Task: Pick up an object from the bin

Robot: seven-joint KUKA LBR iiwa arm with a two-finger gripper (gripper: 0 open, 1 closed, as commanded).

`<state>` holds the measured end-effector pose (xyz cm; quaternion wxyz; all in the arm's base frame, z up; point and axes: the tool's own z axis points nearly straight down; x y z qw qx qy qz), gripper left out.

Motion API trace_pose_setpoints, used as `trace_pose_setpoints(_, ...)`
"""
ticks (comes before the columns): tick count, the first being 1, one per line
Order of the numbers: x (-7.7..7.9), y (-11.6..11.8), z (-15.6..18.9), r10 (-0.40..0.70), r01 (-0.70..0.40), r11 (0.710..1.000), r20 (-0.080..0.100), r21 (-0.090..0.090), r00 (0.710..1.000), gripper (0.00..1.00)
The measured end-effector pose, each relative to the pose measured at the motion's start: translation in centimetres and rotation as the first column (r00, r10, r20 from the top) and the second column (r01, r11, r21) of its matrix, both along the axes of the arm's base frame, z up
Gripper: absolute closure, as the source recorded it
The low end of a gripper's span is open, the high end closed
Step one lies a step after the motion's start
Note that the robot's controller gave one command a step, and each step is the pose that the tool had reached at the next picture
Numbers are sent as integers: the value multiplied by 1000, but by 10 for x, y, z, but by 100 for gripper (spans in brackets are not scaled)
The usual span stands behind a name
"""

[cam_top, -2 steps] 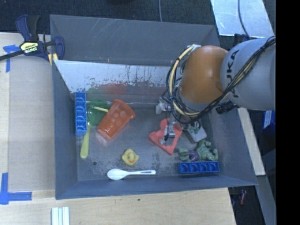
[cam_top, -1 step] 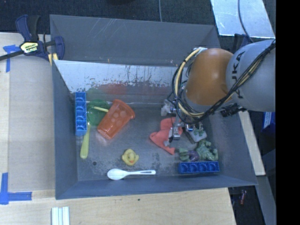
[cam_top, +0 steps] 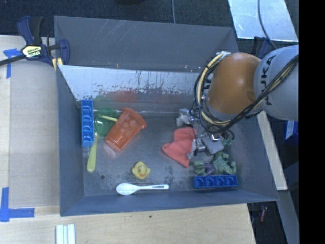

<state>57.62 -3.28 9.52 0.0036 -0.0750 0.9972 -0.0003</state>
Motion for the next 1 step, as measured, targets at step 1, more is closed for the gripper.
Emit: trace_pose_setpoints(1,7,-19,-12,149,-149,989,7,-2,989,0)
